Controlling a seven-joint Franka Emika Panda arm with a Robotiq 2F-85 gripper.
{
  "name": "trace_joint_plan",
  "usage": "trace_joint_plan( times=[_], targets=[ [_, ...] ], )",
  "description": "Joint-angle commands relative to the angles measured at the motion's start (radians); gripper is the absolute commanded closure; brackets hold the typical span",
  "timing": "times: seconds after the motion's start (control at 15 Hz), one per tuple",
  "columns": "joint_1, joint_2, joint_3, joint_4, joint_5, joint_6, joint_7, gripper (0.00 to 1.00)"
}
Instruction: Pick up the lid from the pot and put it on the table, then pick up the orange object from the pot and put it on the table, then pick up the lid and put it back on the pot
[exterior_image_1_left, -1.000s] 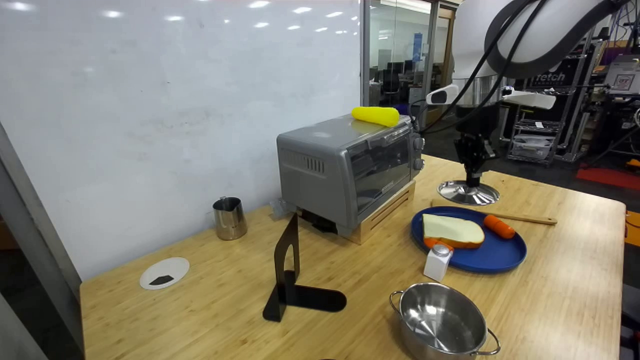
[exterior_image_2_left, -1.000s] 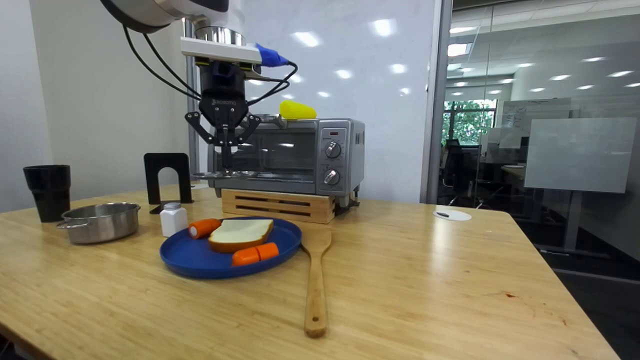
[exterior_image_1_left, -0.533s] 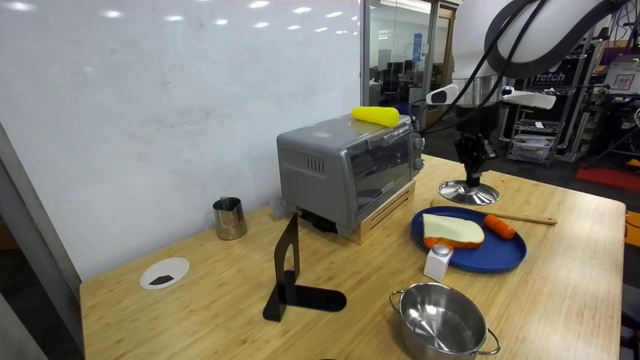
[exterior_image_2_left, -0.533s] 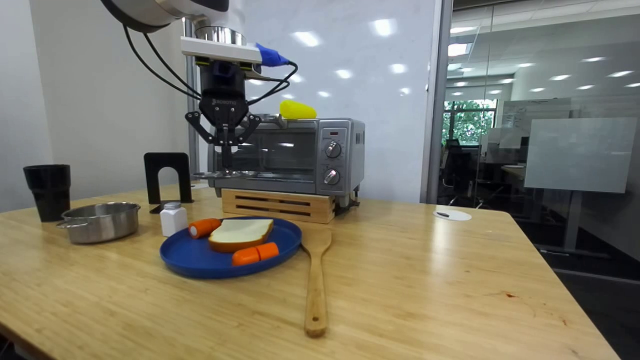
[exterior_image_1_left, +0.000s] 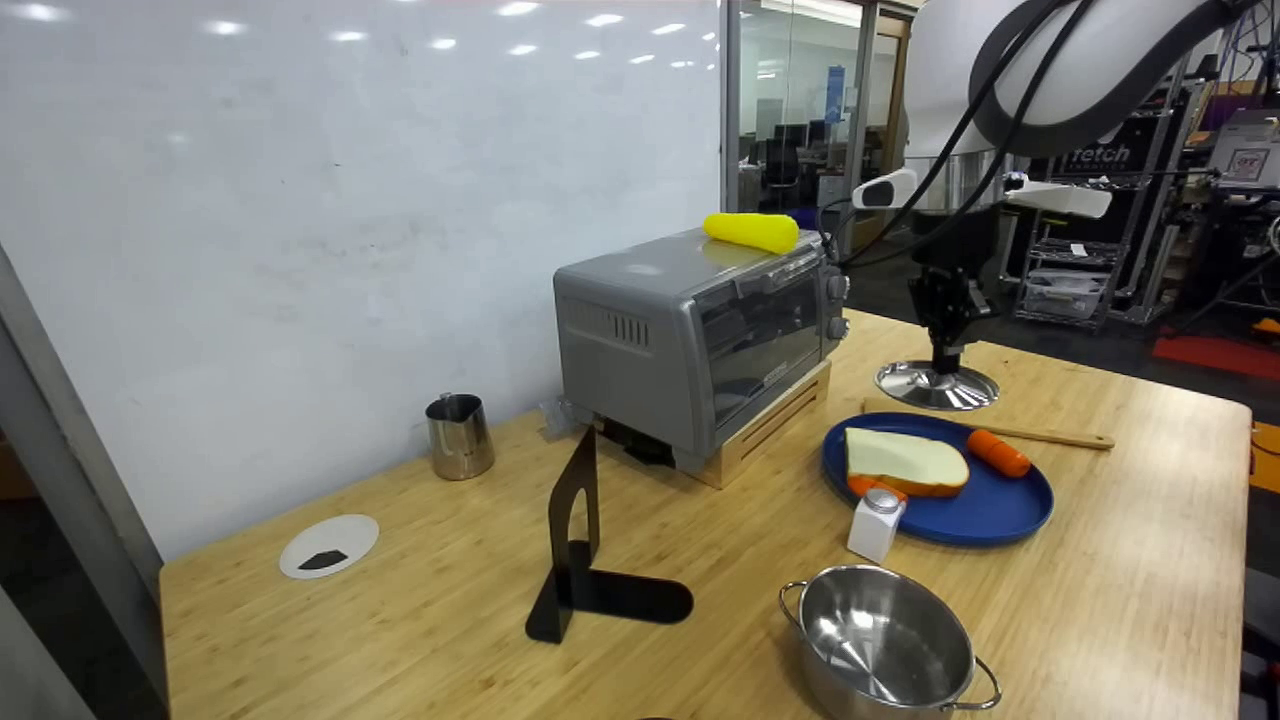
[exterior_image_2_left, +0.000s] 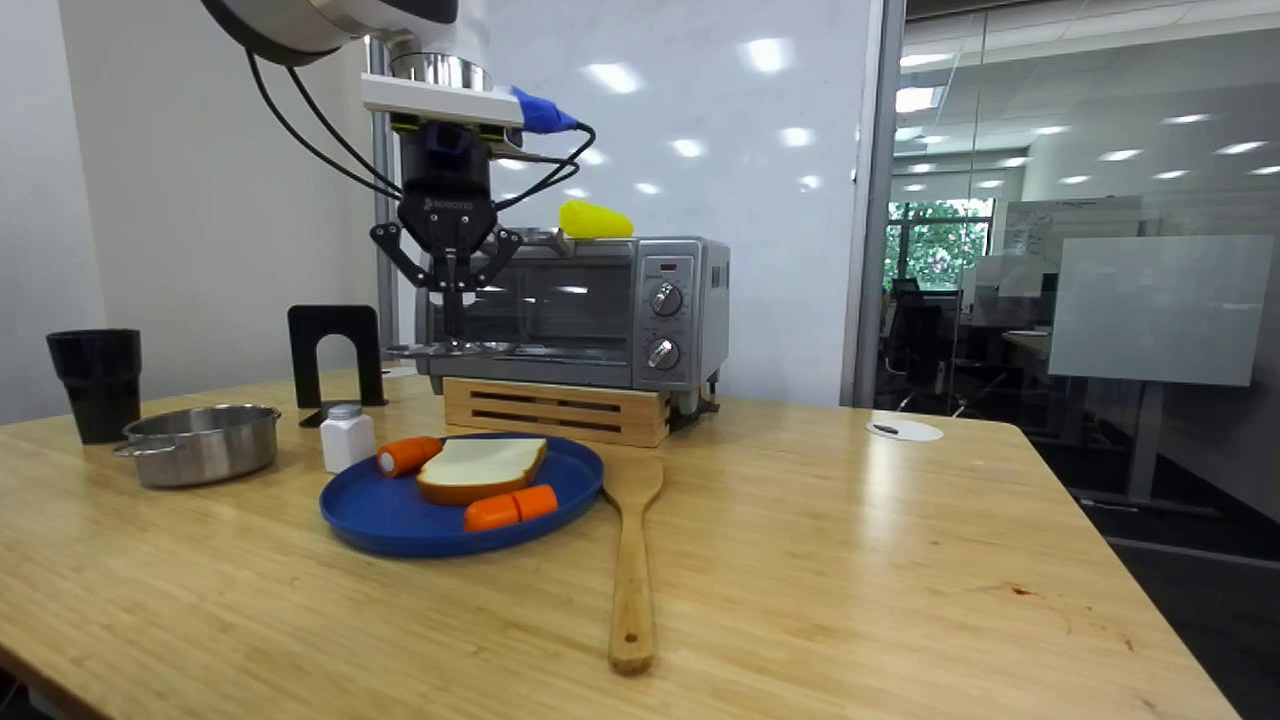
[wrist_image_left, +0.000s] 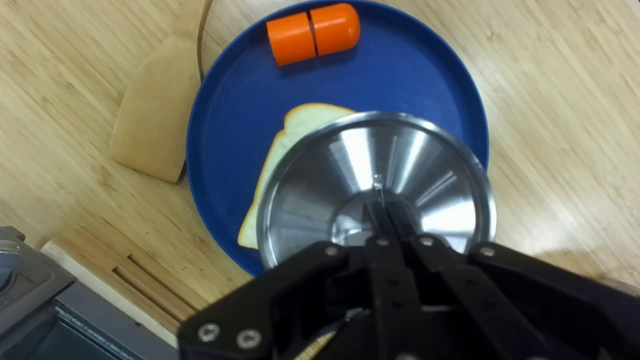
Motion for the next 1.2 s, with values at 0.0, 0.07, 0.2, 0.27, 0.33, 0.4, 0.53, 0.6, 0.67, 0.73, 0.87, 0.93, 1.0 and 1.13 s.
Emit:
trace_joint_plan(
  times=[0.0,0.07,0.2,0.27,0.33,0.4,0.53,0.6,0.67,0.73,0.87,0.93,1.0,1.13],
  targets=[
    [-0.003,0.003,0.012,0.002,-0.007,0.004,0.004,0.99],
    [0.006,0.008,0.020,0.008,-0.004,0.000,-0.004,0.99],
    [0.027,0.008,0.044,0.014,-0.003,-0.005,-0.012,0.99],
    [0.043,0.010,0.063,0.016,-0.005,-0.008,-0.017,0.99],
    [0.060,0.013,0.080,0.018,-0.001,-0.012,-0.029,0.99],
    [0.076,0.017,0.097,0.022,-0.004,-0.013,-0.029,0.99],
    [0.108,0.028,0.128,0.030,-0.003,-0.018,-0.041,0.99],
    [0.122,0.032,0.143,0.032,-0.006,-0.019,-0.044,0.99],
    [0.136,0.037,0.158,0.040,-0.007,-0.023,-0.046,0.99],
    [0.148,0.039,0.169,0.039,-0.006,-0.022,-0.057,0.99],
    [0.170,0.042,0.191,0.035,0.000,-0.018,-0.079,0.99],
    [0.179,0.048,0.202,0.032,-0.002,-0.016,-0.084,0.99],
    [0.186,0.050,0.210,0.023,-0.004,-0.009,-0.092,0.99],
    [0.199,0.061,0.226,0.017,-0.002,-0.004,-0.103,0.99]
  ],
)
